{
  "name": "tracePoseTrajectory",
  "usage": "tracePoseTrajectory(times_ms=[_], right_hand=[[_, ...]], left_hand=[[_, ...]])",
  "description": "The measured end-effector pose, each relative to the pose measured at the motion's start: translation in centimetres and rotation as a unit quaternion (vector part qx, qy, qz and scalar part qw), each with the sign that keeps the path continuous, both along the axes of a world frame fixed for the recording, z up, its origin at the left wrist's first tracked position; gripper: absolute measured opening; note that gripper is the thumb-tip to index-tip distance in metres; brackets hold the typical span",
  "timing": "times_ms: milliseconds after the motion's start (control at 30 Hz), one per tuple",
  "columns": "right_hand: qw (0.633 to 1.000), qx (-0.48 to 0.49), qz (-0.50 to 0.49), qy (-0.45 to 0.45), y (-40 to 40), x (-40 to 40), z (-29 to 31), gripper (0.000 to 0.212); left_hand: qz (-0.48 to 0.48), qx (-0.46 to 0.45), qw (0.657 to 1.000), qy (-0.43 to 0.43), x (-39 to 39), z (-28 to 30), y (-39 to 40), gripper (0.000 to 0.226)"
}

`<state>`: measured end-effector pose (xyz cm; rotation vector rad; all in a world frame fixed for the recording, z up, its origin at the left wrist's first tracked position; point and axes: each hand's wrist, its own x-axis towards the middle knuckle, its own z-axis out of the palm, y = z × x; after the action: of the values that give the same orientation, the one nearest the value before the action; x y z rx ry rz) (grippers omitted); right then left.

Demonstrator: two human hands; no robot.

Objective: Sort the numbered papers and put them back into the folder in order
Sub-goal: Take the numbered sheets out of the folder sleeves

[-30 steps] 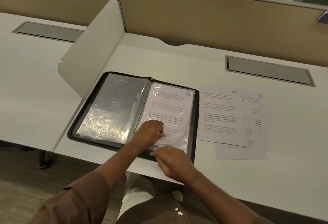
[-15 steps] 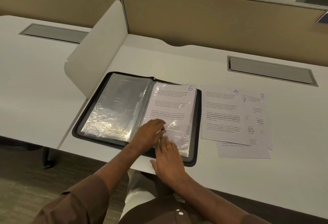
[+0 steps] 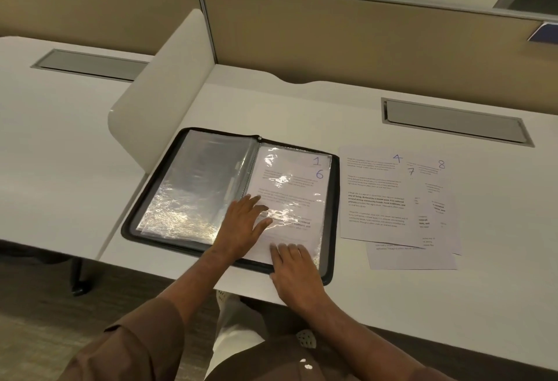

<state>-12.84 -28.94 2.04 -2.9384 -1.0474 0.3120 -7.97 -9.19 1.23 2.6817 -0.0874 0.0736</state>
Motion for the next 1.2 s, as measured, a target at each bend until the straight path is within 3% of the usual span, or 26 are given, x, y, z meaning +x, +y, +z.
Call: tracePoseTrajectory(times_ms=[233, 467, 733, 967, 1067, 1133, 1200], right_hand=[[0.999, 0.015, 0.048, -0.004, -0.5, 0.3, 0.8, 0.054], [0.999, 0.005, 0.015, -0.043, -0.8, 1.0, 0.9, 0.074], [0.996, -0.002, 0.067, -0.066, -1.8, 1.4, 1.2, 0.043], [0.983, 0.042, 0.173, 0.043, -1.5, -1.1, 5.3, 0.022], [0.960, 0.135, 0.122, 0.212, -2.1, -1.5, 6.2, 0.026], [0.920, 0.218, 0.053, 0.321, -2.7, -0.7, 7.0, 0.027], [0.881, 0.287, -0.007, 0.375, -3.8, 1.3, 7.6, 0.018]], left_hand=[[0.012, -0.011, 1.000, 0.006, 0.2, 0.0, -0.3, 0.076], [0.004, -0.021, 1.000, 0.010, 0.3, -0.4, 0.2, 0.069], [0.012, -0.069, 0.998, -0.007, 0.8, 0.0, 1.1, 0.057], [0.006, -0.089, 0.996, 0.018, 1.1, 0.7, 1.0, 0.068], [-0.019, -0.100, 0.994, 0.042, 1.4, 1.3, 0.9, 0.064], [-0.055, -0.100, 0.992, 0.055, 1.4, 1.1, 1.1, 0.057], [-0.052, -0.141, 0.987, 0.062, 1.6, 0.5, 1.6, 0.053]])
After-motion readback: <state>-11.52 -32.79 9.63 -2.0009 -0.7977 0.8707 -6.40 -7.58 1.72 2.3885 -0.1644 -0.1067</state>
